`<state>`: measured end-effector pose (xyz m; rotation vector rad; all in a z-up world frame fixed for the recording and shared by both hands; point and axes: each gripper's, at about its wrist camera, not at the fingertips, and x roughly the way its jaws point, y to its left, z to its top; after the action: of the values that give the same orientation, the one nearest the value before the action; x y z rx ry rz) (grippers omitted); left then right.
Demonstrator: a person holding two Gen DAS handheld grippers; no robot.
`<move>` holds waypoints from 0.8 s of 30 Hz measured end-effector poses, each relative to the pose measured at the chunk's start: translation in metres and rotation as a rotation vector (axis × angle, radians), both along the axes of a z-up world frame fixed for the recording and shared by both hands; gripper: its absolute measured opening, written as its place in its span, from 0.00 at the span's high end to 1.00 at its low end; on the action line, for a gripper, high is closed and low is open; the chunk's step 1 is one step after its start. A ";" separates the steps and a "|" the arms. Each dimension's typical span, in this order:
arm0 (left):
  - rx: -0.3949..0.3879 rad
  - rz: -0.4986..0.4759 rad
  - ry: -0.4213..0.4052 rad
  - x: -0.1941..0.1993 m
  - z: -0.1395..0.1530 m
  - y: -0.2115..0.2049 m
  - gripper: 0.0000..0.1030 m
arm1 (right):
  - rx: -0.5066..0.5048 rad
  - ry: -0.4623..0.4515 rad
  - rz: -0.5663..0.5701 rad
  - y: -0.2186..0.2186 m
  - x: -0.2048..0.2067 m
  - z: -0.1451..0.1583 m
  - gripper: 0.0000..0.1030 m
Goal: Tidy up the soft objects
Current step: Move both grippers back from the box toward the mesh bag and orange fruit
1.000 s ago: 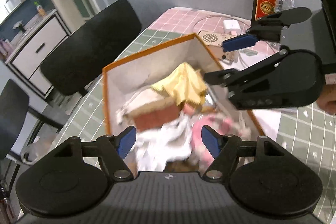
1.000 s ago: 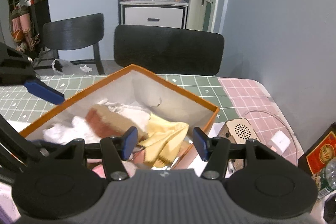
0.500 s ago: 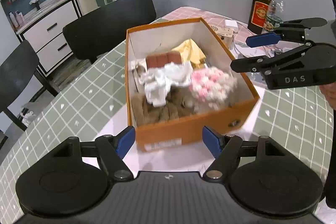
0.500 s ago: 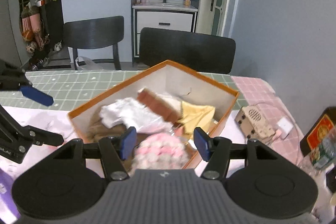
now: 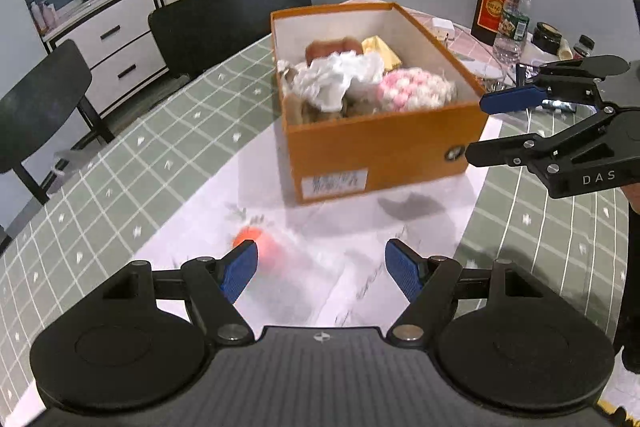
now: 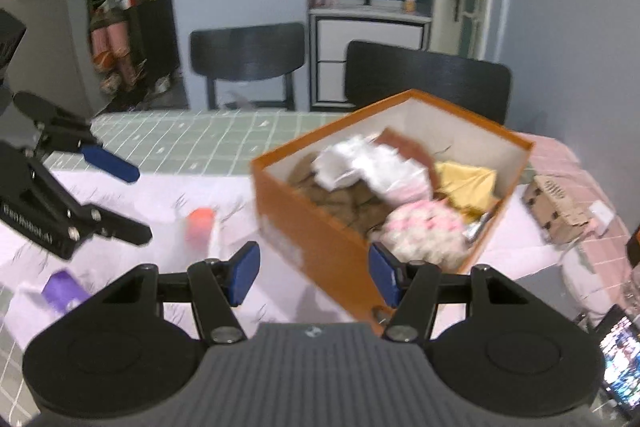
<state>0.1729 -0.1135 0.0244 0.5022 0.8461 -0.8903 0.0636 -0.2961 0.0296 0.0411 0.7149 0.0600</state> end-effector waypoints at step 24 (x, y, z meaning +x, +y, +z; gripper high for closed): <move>0.059 -0.055 0.024 0.029 -0.063 0.033 0.13 | 0.072 0.109 0.137 0.037 -0.009 -0.039 0.42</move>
<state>0.2021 -0.0802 -0.0389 0.5697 0.8863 -0.9257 0.0541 -0.2592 -0.0097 0.0642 0.8242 0.2160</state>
